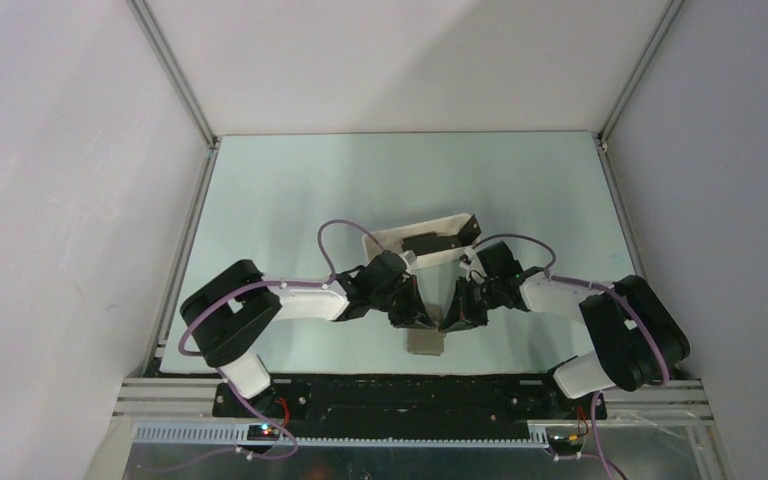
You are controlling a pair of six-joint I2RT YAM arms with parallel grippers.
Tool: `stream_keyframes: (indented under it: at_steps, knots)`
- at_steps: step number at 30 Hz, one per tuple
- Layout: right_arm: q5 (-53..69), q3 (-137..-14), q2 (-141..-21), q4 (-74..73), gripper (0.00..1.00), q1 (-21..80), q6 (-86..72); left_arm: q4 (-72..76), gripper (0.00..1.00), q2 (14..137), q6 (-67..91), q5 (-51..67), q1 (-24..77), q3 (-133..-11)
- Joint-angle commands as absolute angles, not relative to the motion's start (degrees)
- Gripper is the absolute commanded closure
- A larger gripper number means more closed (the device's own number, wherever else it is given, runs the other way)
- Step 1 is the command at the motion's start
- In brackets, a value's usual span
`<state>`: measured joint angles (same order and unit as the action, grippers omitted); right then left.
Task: Put the credit cards into the card holder
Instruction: Close the card holder at the center of the board.
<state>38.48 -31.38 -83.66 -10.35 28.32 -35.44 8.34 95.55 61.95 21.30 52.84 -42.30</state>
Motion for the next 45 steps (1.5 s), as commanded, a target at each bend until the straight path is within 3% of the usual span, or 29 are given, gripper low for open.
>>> stream_keyframes:
  at_steps: [1, 9, 19, 27, 45]
  knots:
    - [39.0, -33.2, -81.2, -9.7, 0.96, 28.1, -35.7, 5.6, 1.0, 91.7, 60.2, 17.5, 52.8, -42.9]
    - [37.7, -33.2, -76.3, -12.5, 0.65, 27.0, -35.4, -0.5, 1.0, 93.0, 57.9, 16.0, 53.3, -45.7]
    - [34.8, -32.5, -77.6, -14.7, 0.37, 26.4, -33.9, -4.9, 1.0, 96.1, 56.1, 15.7, 54.3, -48.8]
    - [35.7, -30.0, -80.3, -10.1, 0.35, 26.5, -36.6, -6.6, 1.0, 94.7, 55.9, 14.0, 54.9, -49.0]
    - [34.1, -27.2, -86.1, -2.2, 0.46, 29.3, -39.6, -8.1, 1.0, 95.5, 56.1, 11.1, 55.2, -48.7]
